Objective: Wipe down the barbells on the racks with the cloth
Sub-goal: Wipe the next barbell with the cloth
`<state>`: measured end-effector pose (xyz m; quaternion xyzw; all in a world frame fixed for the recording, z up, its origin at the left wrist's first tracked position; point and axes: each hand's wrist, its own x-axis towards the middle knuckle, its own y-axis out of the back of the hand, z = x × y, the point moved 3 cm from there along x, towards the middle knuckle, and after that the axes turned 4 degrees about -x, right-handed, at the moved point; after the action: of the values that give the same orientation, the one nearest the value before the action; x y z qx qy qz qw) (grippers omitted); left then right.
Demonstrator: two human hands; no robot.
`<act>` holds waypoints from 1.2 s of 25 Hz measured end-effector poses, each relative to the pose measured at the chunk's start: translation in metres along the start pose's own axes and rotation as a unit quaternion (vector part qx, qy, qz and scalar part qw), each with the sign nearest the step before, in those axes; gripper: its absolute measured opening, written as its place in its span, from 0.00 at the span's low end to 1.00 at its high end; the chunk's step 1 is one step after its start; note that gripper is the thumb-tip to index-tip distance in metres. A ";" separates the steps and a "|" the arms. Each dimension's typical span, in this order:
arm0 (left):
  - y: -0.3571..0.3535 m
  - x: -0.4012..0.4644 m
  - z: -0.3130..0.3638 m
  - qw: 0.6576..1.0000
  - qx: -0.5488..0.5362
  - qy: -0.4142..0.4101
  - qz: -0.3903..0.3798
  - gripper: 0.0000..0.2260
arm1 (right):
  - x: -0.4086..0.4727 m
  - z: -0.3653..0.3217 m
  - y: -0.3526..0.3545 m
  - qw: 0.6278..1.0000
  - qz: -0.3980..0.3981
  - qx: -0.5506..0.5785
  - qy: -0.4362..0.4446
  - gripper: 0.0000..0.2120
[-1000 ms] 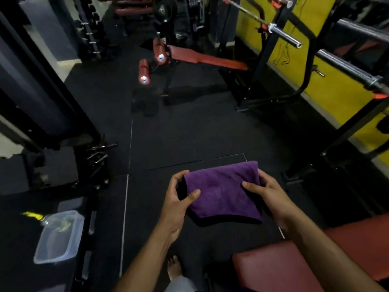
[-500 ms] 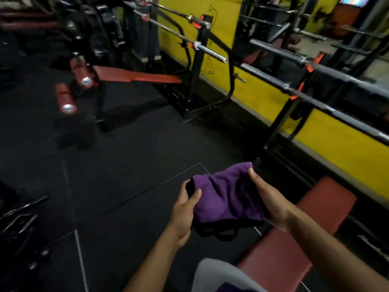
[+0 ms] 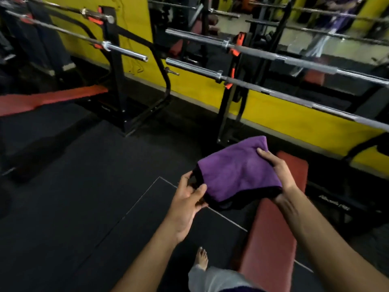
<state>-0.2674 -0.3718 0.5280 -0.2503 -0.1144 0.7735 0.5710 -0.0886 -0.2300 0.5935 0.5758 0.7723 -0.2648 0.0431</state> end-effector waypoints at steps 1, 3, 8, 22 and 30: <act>-0.009 0.033 0.008 1.000 0.010 0.011 -0.016 0.22 | 0.022 -0.005 0.008 0.999 0.015 0.037 -0.015 0.11; -0.029 0.104 0.024 0.999 0.021 0.008 -0.044 0.25 | 0.052 -0.018 0.022 0.995 0.044 0.089 -0.025 0.17; -0.077 0.238 0.065 0.996 0.046 -0.024 -0.078 0.26 | 0.107 -0.058 0.038 0.990 0.075 0.120 -0.007 0.18; -0.225 0.510 0.069 0.926 0.160 0.039 -0.339 0.27 | 0.286 -0.163 0.084 0.920 0.241 0.294 0.091 0.31; -0.322 0.644 0.082 0.773 0.422 -0.258 -0.397 0.20 | 0.316 -0.220 0.161 0.872 0.373 0.281 0.150 0.25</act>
<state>-0.1872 0.3467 0.5812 0.2921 -0.0083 0.4843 0.8247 0.0054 0.1766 0.6063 0.8416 0.3907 -0.3453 -0.1408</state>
